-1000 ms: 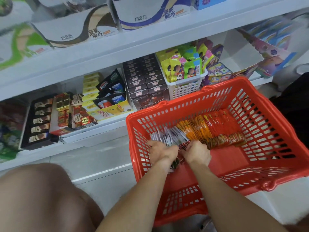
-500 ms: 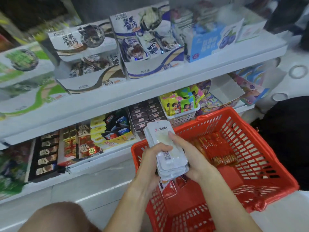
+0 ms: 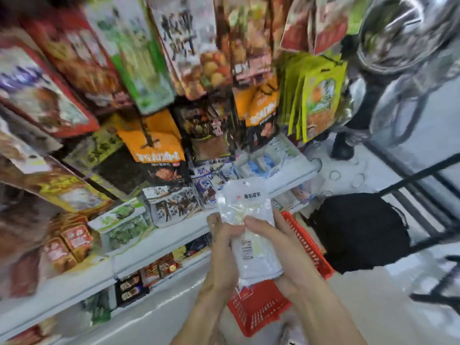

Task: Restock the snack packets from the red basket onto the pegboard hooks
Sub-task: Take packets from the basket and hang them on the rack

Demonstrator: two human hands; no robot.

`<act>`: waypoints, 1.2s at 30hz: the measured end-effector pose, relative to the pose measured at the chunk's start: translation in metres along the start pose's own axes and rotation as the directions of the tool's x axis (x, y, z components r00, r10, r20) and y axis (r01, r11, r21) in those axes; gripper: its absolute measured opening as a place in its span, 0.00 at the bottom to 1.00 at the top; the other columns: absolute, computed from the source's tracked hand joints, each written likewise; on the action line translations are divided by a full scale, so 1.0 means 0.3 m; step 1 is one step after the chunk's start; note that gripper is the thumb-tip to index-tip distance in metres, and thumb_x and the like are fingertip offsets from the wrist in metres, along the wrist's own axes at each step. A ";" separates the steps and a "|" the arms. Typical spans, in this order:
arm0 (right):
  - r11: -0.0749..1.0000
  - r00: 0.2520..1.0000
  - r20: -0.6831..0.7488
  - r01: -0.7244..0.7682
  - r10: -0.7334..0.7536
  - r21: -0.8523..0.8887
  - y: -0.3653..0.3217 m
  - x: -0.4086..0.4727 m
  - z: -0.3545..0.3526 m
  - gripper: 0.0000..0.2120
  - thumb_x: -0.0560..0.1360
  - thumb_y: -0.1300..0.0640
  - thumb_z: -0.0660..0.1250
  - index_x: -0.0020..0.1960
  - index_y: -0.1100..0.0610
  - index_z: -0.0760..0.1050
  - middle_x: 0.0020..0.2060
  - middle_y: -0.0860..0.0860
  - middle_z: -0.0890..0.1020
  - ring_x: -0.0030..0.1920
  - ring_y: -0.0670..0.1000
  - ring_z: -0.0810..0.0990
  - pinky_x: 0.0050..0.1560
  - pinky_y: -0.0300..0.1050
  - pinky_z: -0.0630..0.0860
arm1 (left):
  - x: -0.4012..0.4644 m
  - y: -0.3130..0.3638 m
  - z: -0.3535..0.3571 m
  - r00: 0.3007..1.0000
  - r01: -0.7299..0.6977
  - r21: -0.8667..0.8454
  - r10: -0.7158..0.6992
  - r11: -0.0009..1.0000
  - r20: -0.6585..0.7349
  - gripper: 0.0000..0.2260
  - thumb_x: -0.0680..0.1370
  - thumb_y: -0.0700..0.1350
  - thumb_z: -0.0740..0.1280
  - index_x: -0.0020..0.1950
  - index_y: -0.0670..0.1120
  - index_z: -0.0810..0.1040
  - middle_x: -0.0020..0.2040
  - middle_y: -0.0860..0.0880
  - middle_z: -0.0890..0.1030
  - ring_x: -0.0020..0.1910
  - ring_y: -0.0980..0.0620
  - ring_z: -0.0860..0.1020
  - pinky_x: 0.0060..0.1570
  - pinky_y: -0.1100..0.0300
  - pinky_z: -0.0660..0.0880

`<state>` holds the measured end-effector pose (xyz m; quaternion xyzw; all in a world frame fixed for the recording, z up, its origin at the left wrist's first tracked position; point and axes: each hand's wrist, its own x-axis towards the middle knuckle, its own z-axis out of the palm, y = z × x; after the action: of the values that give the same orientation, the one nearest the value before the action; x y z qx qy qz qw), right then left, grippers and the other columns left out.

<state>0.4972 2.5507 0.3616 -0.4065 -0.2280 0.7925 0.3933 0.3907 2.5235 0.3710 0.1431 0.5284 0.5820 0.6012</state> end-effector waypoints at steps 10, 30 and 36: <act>0.955 0.943 -0.211 0.216 -0.258 -0.203 -0.737 -0.500 0.667 0.33 0.60 0.42 0.85 0.63 0.42 0.80 0.59 0.53 0.85 0.55 0.58 0.87 0.54 0.60 0.83 | -0.536 0.876 0.396 0.874 -0.483 0.607 0.388 0.631 0.292 0.13 0.88 0.51 0.58 0.70 0.66 0.69 0.64 0.76 0.73 0.69 0.66 0.73 0.62 0.64 0.73; 0.877 0.910 0.261 0.391 -0.322 -0.280 -1.247 -0.579 0.701 0.25 0.85 0.64 0.61 0.63 0.33 0.80 0.74 0.41 0.71 0.75 0.48 0.69 0.75 0.58 0.70 | -0.594 1.061 0.802 0.954 -0.281 0.004 0.279 0.960 0.106 0.45 0.62 0.39 0.84 0.77 0.48 0.71 0.61 0.39 0.86 0.55 0.36 0.86 0.44 0.45 0.84; 0.796 0.870 0.368 0.464 -0.327 -0.389 -1.287 -0.546 0.783 0.25 0.80 0.62 0.71 0.62 0.31 0.80 0.72 0.43 0.75 0.72 0.52 0.75 0.68 0.60 0.77 | -0.608 1.136 0.749 0.974 -0.202 -0.196 0.217 0.960 0.059 0.36 0.57 0.43 0.85 0.62 0.31 0.81 0.56 0.31 0.84 0.47 0.36 0.85 0.42 0.47 0.83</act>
<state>0.5319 2.6349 0.8335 -0.3143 -0.5452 0.6627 0.4059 0.4270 2.5638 0.8147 0.1637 0.4282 0.6837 0.5678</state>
